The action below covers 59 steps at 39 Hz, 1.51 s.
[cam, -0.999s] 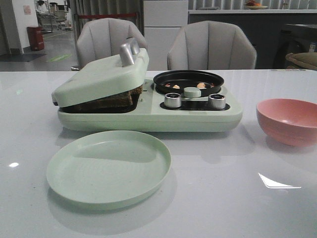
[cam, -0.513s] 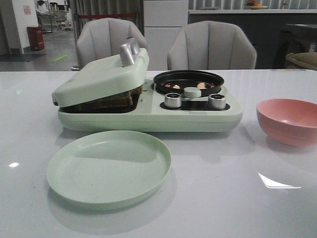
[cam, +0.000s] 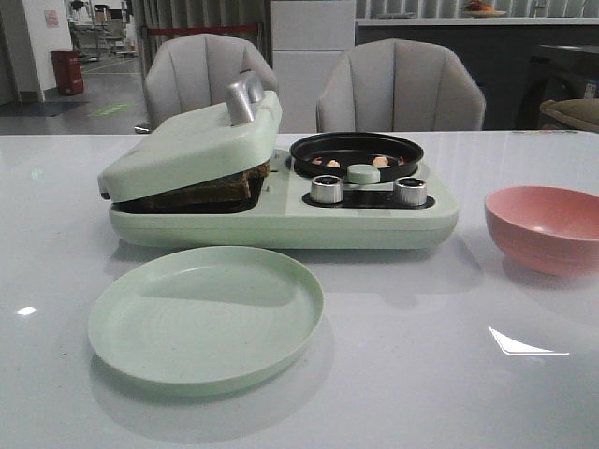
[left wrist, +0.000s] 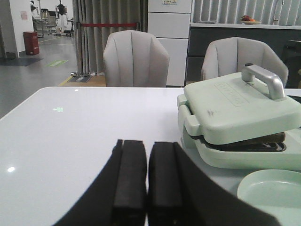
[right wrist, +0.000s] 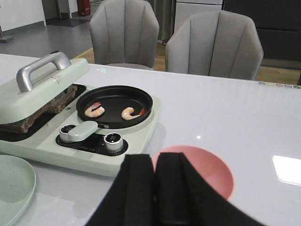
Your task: Make breakfast with bread and shrimp
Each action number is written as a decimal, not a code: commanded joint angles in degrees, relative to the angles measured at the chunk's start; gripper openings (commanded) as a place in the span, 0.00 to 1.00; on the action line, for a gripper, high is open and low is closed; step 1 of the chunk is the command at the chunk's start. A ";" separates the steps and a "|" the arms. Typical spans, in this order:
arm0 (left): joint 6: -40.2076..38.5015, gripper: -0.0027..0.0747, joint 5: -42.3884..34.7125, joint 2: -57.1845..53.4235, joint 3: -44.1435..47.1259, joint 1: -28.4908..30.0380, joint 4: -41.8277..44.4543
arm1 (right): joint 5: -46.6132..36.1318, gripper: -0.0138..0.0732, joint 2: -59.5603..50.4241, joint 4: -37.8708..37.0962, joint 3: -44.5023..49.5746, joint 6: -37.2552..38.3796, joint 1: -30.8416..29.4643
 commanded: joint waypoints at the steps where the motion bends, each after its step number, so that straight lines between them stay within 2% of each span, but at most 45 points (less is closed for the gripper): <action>1: -0.49 0.18 -4.14 -1.04 1.16 0.02 -0.56 | -4.40 0.31 -0.02 -0.20 -1.57 -0.47 0.02; 12: -0.49 0.18 -4.14 -1.04 1.16 0.02 -0.56 | -3.94 0.31 -8.67 -0.20 -0.65 -0.47 -0.23; 21: -0.49 0.18 -4.14 -1.04 1.16 0.02 -0.56 | -4.43 0.31 -18.91 -3.10 5.27 -0.26 -0.23; 31: -0.49 0.18 -4.14 -1.04 1.16 0.02 -0.56 | -4.43 0.31 -29.21 -10.13 13.81 6.81 -0.29; 37: -0.49 0.18 -4.14 -0.95 1.16 0.02 -0.56 | -6.24 0.31 -29.04 -10.13 15.93 9.78 -0.29; 59: -0.49 0.18 -4.14 -0.95 1.16 0.02 -0.56 | -6.82 0.31 -29.04 -10.13 15.93 9.78 -0.29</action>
